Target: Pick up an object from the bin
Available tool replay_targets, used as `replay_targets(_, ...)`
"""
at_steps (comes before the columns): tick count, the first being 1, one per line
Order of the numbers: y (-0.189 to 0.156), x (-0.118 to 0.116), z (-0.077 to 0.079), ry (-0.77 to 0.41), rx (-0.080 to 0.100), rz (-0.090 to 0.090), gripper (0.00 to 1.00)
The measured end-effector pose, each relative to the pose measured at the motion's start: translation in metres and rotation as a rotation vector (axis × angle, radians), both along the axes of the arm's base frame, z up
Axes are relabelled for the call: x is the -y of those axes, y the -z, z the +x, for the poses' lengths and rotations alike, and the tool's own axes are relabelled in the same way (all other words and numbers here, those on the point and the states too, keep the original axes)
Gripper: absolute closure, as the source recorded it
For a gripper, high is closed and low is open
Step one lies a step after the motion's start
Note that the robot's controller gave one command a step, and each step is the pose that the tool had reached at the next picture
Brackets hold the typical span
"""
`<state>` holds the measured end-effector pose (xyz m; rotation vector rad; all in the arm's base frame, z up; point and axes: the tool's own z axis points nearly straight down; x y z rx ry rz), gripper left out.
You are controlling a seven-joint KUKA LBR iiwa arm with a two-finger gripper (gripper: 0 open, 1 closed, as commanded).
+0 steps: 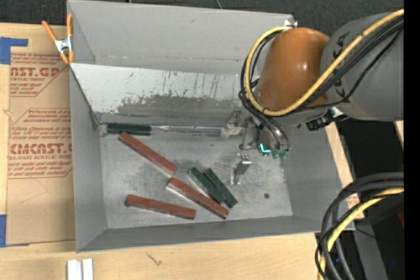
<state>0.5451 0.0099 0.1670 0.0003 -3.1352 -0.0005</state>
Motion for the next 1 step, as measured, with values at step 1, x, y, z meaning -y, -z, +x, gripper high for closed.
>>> replay_targets(1, -0.004, 0.0, 0.0019, 0.0, 0.008, 0.0, 0.0)
